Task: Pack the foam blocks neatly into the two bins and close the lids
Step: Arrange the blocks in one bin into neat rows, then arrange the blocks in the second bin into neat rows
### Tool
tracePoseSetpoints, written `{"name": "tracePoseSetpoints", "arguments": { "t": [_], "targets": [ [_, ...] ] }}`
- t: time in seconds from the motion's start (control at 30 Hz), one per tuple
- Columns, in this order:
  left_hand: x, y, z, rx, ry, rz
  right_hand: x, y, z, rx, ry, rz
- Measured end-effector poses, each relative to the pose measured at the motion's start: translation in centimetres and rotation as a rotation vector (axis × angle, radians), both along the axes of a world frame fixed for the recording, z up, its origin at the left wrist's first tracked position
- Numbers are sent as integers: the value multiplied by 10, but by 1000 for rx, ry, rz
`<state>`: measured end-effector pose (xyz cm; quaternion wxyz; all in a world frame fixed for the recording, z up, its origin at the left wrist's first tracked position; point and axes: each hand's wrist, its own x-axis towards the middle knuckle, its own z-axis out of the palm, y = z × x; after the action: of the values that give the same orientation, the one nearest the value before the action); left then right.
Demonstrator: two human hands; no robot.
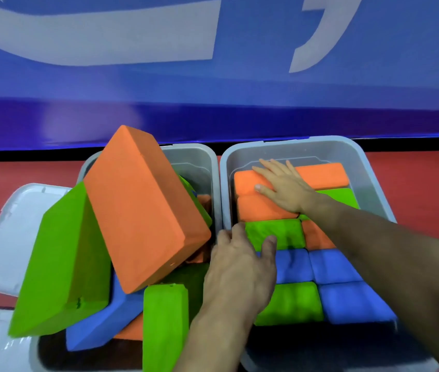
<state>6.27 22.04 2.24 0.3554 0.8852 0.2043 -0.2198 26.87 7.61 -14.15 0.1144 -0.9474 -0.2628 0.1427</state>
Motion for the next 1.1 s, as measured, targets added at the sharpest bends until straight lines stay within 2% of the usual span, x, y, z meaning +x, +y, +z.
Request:
{"name": "tracePoseSetpoints", "arguments": {
  "t": [0.13,0.3,0.5,0.63,0.77,0.83,0.97,1.1],
  "targets": [
    [-28,5,9,33,-66,-34,-42,0,28,127,-28,-50],
    [-69,12,40,22,-197,-45,-146,4,104,323,16,-128],
    [-115,62,69,-5,-285,65,-267,13,194,294,136,-233],
    [-131,80,79,-63,-405,208,-316,42,212,348,238,-293],
    [-125,96,68,-95,-408,235,-309,77,214,274,220,-230],
    [-121,110,68,-131,-437,290,-302,86,214,289,182,-251],
    [-116,140,62,-204,-427,394,-295,103,204,275,237,-258],
    [-114,166,63,-194,-427,472,-286,133,204,312,205,-309]
  ]
}}
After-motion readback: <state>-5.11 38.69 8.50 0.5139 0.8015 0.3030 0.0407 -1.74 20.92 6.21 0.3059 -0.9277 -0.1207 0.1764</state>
